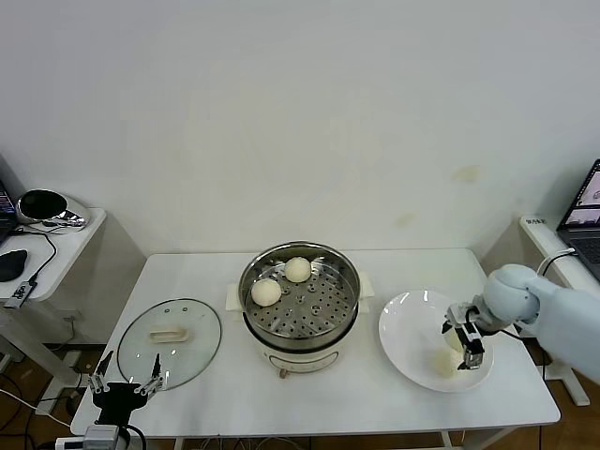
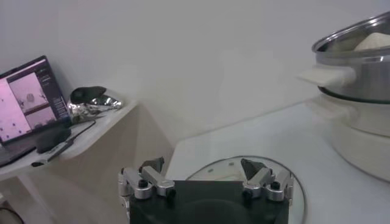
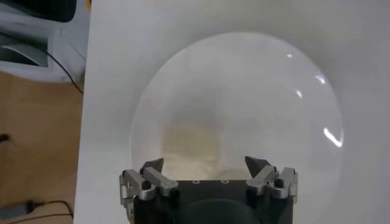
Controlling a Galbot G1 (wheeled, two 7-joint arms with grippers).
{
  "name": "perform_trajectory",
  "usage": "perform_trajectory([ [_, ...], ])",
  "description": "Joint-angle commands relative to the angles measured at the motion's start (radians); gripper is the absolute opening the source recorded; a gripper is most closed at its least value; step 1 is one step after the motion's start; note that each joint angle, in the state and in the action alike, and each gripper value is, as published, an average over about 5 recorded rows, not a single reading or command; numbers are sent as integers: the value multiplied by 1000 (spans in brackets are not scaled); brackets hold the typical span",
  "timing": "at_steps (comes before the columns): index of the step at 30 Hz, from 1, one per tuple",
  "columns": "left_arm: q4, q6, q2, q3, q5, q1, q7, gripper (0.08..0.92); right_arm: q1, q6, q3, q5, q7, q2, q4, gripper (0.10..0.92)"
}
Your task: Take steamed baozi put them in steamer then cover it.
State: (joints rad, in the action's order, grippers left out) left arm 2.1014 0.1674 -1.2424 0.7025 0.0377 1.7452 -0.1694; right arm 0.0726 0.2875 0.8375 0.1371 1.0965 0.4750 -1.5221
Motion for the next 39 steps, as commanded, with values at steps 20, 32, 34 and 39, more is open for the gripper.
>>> perform_trajectory([
  [20, -5, -1, -5, 3, 0, -5, -1, 823, 118, -7, -82, 75, -15, 79, 81, 744],
  [32, 3, 0, -1, 3, 1, -7, 1, 823, -91, 8, -8, -59, 59, 23, 14, 618],
  [34, 2, 0, 1, 3, 1, -8, 0, 823, -163, 8, -1, -94, 84, 17, 12, 623],
  [39, 1, -1, 4, -1, 2, -10, 0, 823, -354, -3, 25, -172, 142, 55, 65, 631],
])
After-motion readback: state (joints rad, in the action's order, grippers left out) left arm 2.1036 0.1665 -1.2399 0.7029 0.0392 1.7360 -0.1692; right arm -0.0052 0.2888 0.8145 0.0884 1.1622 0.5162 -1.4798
